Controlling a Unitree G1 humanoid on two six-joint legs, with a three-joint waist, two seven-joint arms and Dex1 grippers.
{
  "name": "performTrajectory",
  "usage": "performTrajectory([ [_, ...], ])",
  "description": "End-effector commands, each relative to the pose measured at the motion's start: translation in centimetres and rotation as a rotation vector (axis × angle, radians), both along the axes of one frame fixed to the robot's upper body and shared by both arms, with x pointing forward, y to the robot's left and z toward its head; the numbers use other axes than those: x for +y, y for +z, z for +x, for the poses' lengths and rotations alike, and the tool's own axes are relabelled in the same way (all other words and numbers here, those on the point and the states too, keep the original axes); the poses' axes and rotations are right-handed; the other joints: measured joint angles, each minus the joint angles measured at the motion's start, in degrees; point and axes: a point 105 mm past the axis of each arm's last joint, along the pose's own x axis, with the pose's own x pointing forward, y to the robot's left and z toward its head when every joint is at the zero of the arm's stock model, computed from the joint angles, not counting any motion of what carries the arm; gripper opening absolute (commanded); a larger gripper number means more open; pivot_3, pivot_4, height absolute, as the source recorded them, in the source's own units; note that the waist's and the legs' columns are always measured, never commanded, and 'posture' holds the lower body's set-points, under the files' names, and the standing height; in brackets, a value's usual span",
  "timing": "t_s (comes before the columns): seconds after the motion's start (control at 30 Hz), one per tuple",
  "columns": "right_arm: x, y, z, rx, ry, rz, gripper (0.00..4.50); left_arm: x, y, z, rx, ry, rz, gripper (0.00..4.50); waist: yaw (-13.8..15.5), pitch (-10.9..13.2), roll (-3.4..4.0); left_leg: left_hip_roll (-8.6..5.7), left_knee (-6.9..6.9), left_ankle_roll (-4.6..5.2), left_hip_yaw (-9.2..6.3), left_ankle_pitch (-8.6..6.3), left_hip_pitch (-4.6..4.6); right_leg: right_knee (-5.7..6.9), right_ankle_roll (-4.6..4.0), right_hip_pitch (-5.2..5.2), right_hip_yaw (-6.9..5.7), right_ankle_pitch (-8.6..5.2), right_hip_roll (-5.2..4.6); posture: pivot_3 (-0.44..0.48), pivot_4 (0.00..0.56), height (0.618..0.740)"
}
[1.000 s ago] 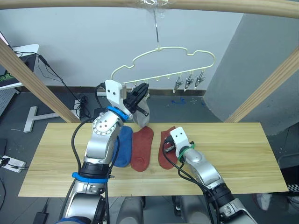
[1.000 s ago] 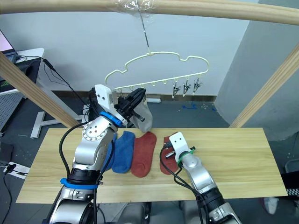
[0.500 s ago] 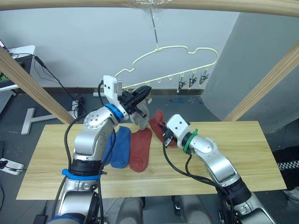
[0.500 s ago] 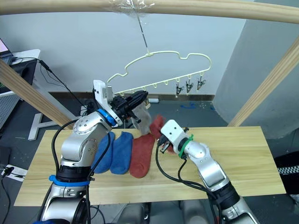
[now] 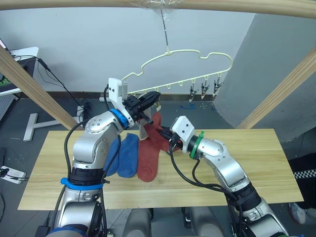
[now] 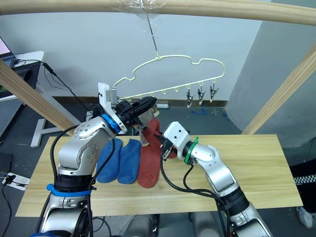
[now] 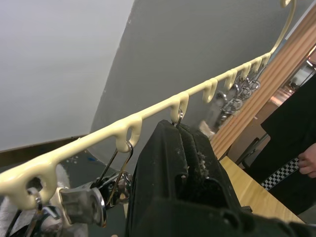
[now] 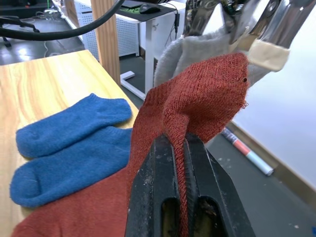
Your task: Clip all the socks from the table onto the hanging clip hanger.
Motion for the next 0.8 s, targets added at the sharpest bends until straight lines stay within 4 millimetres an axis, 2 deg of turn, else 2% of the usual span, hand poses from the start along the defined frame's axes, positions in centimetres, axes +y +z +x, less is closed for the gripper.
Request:
performTrajectory([
  [0.03, 0.2, 1.3, 0.3, -0.012, 0.001, 0.051, 0.05, -0.2, 1.5, -0.7, -0.059, -0.018, -0.011, 0.0, 0.0, 0.0, 0.0, 0.0, 0.0, 0.0, 0.0, 0.0, 0.0, 0.0, 0.0, 0.0, 0.0, 0.0, 0.0, -0.042, 0.252, 0.72],
  [0.23, 0.5, 2.8, 1.2, -0.046, -0.011, 0.084, 0.05, -0.2, 1.3, -0.7, -0.054, -0.014, -0.007, 0.0, 0.0, 0.0, 0.0, 0.0, -0.01, 0.0, 0.0, 0.0, 0.0, 0.0, 0.0, -0.02, 0.0, 0.0, 0.0, -0.04, 0.253, 0.72],
  [0.53, 0.8, 2.9, 1.5, -0.032, -0.007, 0.096, 0.05, -0.2, 1.3, -0.7, -0.055, -0.008, -0.006, 0.0, 0.0, 0.0, 0.0, 0.0, -0.06, 0.0, 0.02, 0.0, -0.01, -0.02, 0.0, -0.04, 0.01, 0.0, 0.0, -0.038, 0.255, 0.72],
  [0.8, 0.7, 4.1, 1.4, -0.071, -0.011, 0.133, 0.05, -0.2, 1.0, -0.9, -0.05, -0.011, 0.003, 0.0, 0.0, 0.0, 0.01, 0.0, -0.06, 0.03, 0.01, -0.02, -0.01, -0.02, 0.0, -0.04, 0.01, 0.0, 0.0, -0.036, 0.255, 0.72],
])
